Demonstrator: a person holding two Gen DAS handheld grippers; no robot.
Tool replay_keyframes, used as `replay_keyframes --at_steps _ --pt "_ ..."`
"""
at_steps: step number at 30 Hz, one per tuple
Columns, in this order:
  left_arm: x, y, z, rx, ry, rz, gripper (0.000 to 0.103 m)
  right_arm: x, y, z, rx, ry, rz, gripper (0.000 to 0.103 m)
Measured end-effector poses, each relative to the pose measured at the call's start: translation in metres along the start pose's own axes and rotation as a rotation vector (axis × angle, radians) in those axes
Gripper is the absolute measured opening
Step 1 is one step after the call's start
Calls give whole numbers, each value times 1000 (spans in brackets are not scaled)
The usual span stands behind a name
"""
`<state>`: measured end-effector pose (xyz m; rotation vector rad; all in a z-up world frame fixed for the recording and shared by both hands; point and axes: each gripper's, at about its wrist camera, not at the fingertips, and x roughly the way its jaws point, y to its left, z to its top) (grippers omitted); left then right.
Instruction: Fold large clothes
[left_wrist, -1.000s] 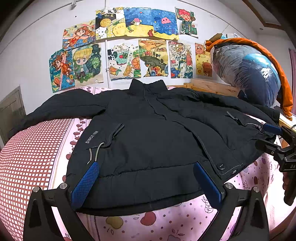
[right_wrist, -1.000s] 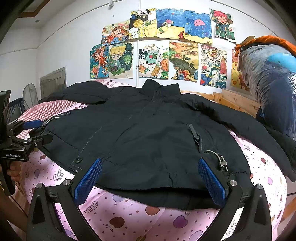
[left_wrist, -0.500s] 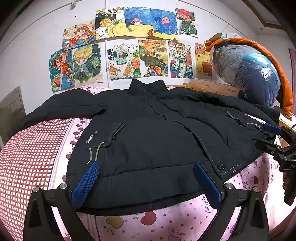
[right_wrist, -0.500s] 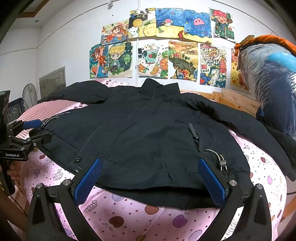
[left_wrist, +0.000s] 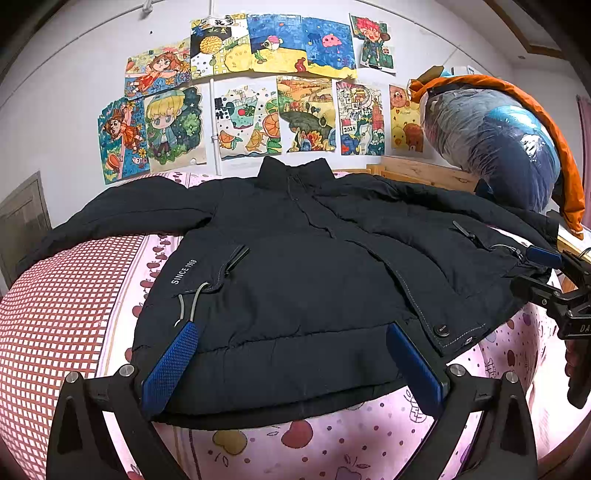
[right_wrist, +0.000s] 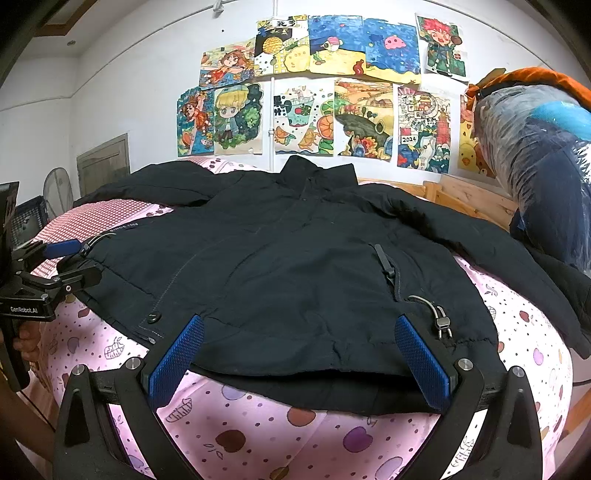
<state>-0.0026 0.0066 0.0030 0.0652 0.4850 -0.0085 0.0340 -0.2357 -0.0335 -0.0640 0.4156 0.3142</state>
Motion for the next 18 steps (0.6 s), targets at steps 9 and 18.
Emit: replay_keyframes --at_steps 9,18 --pt "7 -2 -3 -4 19 -3 103 -2 -5 0 24 -1 -21 102" --pt "12 -2 8 5 26 -15 103 -23 -74 2 328 -78 -207 102"
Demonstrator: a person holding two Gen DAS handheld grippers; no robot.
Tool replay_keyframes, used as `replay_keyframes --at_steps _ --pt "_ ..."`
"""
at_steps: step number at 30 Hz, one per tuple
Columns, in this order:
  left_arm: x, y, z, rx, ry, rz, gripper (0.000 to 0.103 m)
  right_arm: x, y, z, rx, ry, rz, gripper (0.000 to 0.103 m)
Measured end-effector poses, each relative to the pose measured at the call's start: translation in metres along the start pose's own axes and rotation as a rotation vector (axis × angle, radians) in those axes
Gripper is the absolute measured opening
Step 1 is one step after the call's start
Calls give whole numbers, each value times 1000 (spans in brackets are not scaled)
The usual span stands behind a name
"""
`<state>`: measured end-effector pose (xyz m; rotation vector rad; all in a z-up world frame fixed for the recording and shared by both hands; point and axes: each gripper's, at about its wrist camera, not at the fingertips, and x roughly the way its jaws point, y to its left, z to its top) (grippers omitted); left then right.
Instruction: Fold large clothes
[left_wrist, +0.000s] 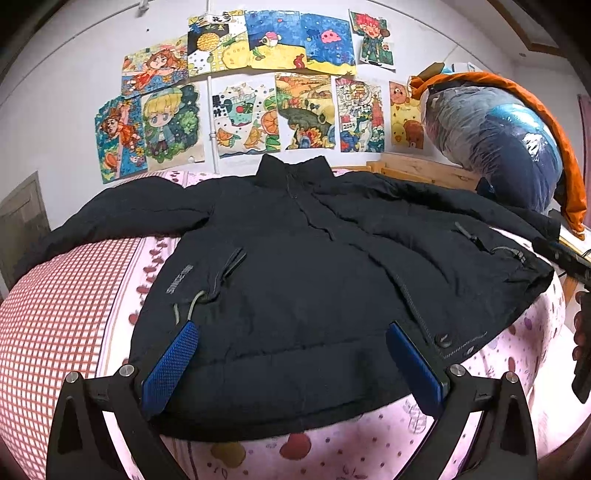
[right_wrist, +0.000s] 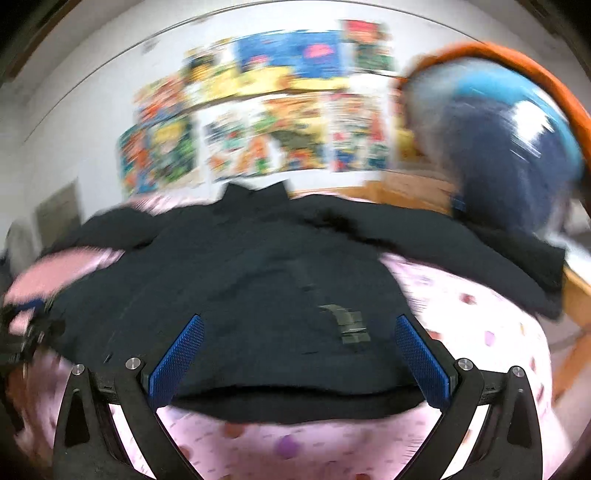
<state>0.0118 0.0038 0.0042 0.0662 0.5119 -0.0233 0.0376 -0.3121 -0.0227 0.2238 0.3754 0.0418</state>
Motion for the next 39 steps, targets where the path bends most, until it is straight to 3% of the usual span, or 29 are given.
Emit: replay_keyframes --at_steps 6,12,17,21,25,26,30,32,34,37,39 --pt "23 14 29 -63 128 -40 103 18 -70 2 314 108 -116 102" --pt "43 18 82 -23 182 7 103 29 -118 -3 491 102 -160 102" --pt "74 3 126 57 257 72 103 62 -165 -12 742 106 -82 102" --pt "109 -11 140 53 322 90 103 83 -178 -12 796 54 -110 102" --pt "157 -27 149 18 331 76 103 102 -185 -2 849 21 -140 100" --pt "171 -30 151 4 326 69 103 106 -186 0 869 15 -152 97" --pt "214 -41 162 -52 319 47 103 125 -189 17 899 76 -225 66" --pt "238 -48 168 -80 319 27 103 132 -190 24 900 97 -260 47" --pt "257 -56 175 -92 324 7 103 134 -189 27 897 102 -279 21" --pt "281 -72 182 -60 344 -4 103 129 -182 35 856 69 -295 7" --pt "292 -83 186 -10 352 -16 103 123 -170 48 791 19 -310 5"
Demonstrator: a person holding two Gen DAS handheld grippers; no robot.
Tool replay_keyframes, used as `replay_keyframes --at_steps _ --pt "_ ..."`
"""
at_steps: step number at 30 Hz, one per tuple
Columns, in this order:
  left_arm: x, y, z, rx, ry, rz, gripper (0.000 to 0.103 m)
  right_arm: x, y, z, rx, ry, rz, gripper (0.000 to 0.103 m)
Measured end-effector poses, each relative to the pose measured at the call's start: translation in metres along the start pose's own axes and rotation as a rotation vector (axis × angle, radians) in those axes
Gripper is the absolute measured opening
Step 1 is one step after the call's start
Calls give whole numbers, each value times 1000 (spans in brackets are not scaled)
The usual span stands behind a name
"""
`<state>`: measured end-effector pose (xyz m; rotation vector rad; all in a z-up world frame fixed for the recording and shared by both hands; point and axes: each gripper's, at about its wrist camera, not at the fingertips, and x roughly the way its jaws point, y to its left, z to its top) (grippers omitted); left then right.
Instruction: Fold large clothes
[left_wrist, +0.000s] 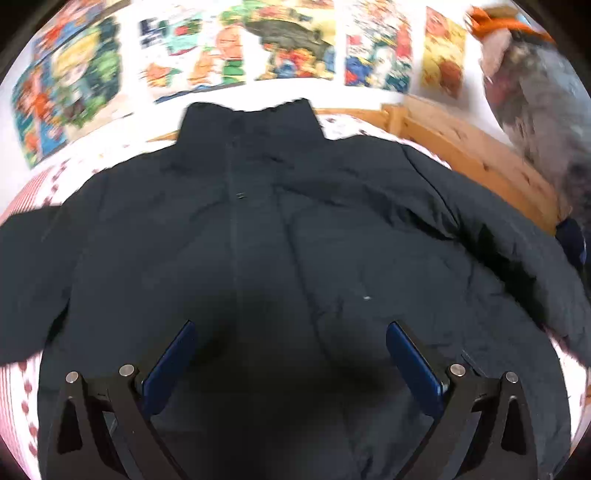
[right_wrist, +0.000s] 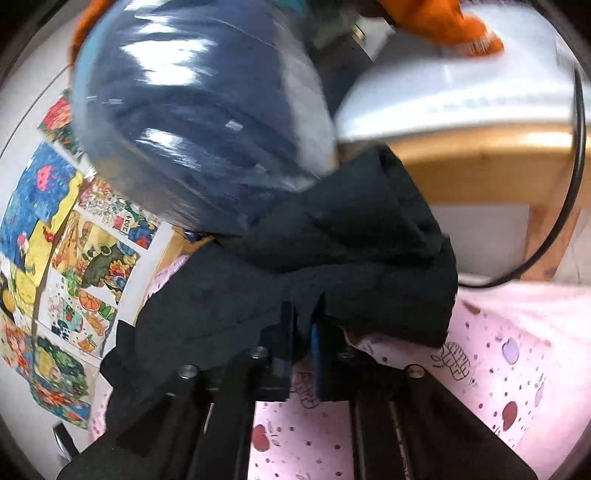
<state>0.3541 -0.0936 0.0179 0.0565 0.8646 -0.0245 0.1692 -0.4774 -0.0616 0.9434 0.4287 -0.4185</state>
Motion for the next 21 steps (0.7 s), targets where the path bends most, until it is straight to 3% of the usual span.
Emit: replay_keyframes --at_steps 7,15,21 --pt "17 -36 28 149 -53 -18 103 -50 89 25 -310 -181 117 4" --pt "72 -49 66 51 -59 -57 103 -82 193 56 -640 -278 233 3" --pt "128 -57 76 21 57 -72 103 -105 266 56 -813 -303 307 3"
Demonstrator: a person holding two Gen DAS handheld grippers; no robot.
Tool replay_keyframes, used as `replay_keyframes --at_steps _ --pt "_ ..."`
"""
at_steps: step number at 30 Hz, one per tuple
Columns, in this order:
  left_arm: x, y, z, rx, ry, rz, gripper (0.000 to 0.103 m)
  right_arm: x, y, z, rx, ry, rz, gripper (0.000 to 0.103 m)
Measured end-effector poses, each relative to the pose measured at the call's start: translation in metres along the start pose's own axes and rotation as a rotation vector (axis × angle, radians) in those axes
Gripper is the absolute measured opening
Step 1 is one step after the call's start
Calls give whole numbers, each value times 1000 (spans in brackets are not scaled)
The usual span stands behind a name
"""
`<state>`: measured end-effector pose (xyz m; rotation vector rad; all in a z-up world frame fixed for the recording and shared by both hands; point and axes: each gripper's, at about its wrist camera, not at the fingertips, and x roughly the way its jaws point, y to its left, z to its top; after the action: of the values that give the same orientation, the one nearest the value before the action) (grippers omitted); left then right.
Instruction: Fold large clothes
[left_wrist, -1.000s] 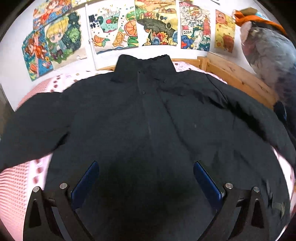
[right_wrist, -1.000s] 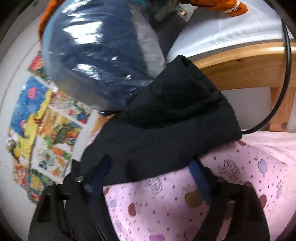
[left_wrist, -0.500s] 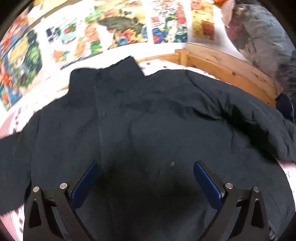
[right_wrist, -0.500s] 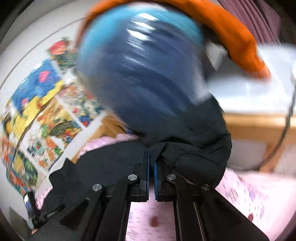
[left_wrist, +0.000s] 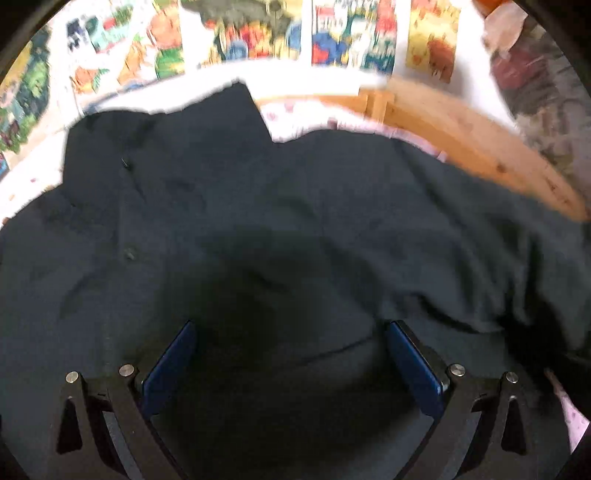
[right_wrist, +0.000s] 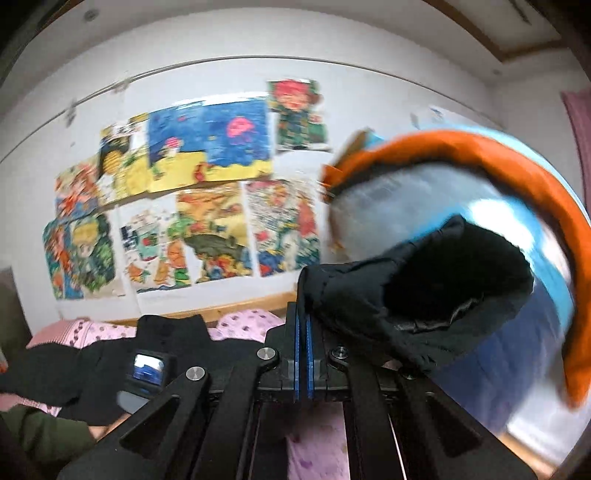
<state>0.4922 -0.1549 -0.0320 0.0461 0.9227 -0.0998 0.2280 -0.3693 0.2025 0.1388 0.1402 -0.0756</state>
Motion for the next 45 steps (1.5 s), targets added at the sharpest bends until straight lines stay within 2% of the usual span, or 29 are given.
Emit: replay_keyframes --at_steps 4,8,10,15,17,22,26,30,34,36,38,41,43,45 --pt "2 16 -5 -61 -2 -58 103 9 51 22 -84 -4 100 3" --pt "-29 68 -18 -200 -35 -125 103 22 113 22 -179 9 227 3" --pt "-45 100 -27 -235 -50 -132 103 26 140 15 -211 16 281 3" --pt "-87 190 -53 -306 -72 -63 102 33 216 -14 -290 53 435 3" --pt "-110 229 -65 -355 -100 -64 102 35 239 -30 -313 80 489 3" --pt "-152 297 -104 -445 -159 -90 102 38 291 -77 -353 171 600 3" --pt "-172 330 -131 -494 -185 -156 102 42 319 -125 -381 276 648 3" --pt "-176 336 -143 -515 -196 -234 102 53 337 -172 -425 395 654 3" --pt "-168 338 -153 -531 -164 -254 102 75 351 -232 -520 629 680 3" --pt "-162 334 -155 -526 -146 -262 102 73 351 -260 -573 756 677 4" --pt "-154 327 -155 -514 -116 -281 102 74 354 -259 -580 794 700 6" --pt "-143 318 -154 -497 -64 -282 101 58 331 -254 -531 812 768 19" --pt "-134 315 -157 -495 -21 -283 101 45 312 -247 -480 818 809 51" --pt "-125 311 -156 -495 19 -266 101 28 289 -245 -458 800 810 60"
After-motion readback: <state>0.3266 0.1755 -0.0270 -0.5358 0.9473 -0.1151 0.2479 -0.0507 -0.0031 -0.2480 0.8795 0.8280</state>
